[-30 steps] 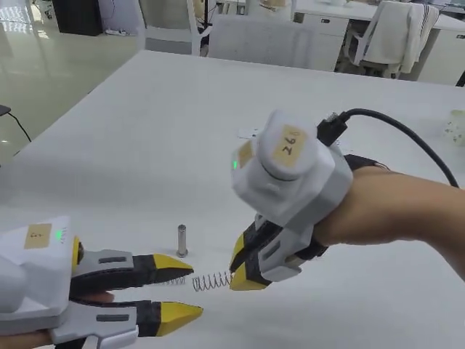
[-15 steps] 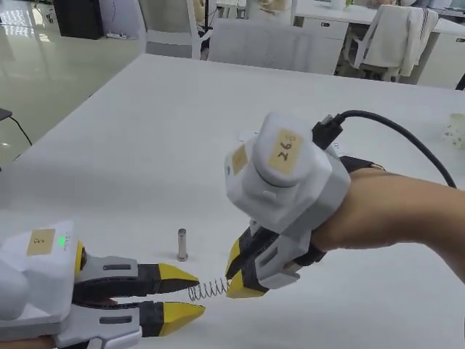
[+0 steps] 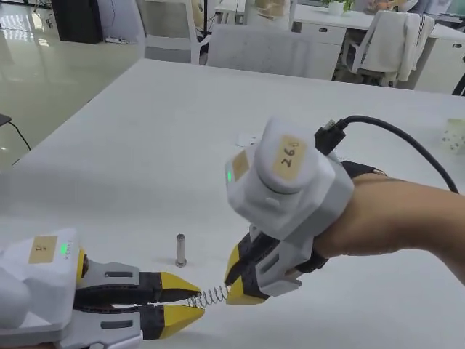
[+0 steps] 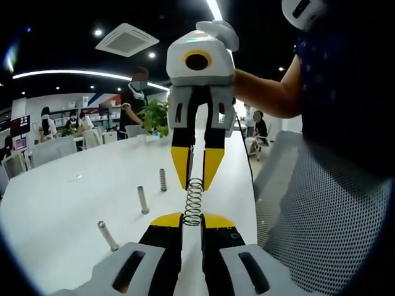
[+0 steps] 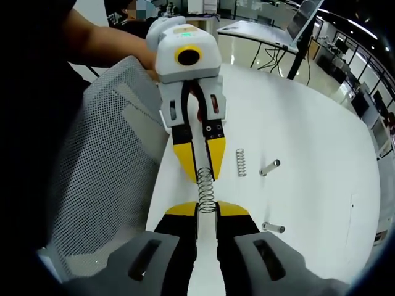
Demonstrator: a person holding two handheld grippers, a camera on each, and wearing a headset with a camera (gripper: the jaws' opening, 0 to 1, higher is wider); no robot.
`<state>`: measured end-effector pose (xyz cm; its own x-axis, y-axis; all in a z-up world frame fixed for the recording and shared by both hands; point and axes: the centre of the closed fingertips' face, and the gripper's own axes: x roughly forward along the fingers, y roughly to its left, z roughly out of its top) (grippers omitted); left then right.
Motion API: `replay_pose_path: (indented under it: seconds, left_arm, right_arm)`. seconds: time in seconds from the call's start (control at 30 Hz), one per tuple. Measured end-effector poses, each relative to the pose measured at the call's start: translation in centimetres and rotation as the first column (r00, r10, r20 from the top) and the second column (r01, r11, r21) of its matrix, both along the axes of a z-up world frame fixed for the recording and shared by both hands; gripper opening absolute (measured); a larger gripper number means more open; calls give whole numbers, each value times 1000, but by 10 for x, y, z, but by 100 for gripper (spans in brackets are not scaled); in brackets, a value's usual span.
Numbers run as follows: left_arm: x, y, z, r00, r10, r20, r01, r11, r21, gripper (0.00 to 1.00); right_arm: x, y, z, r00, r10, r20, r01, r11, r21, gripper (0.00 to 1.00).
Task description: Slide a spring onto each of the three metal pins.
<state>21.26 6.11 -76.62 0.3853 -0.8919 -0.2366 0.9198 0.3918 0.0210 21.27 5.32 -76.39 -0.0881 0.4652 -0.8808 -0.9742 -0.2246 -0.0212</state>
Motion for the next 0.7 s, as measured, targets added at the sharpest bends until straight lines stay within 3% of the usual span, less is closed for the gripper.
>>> replay_pose_path:
  seconds: [0.7]
  left_arm:
    - [-2,0,-1,1000,-11,4,11,1000,5,2]
  right_arm:
    - [-6,14,16,1000,-6,-22,8,998,65,8]
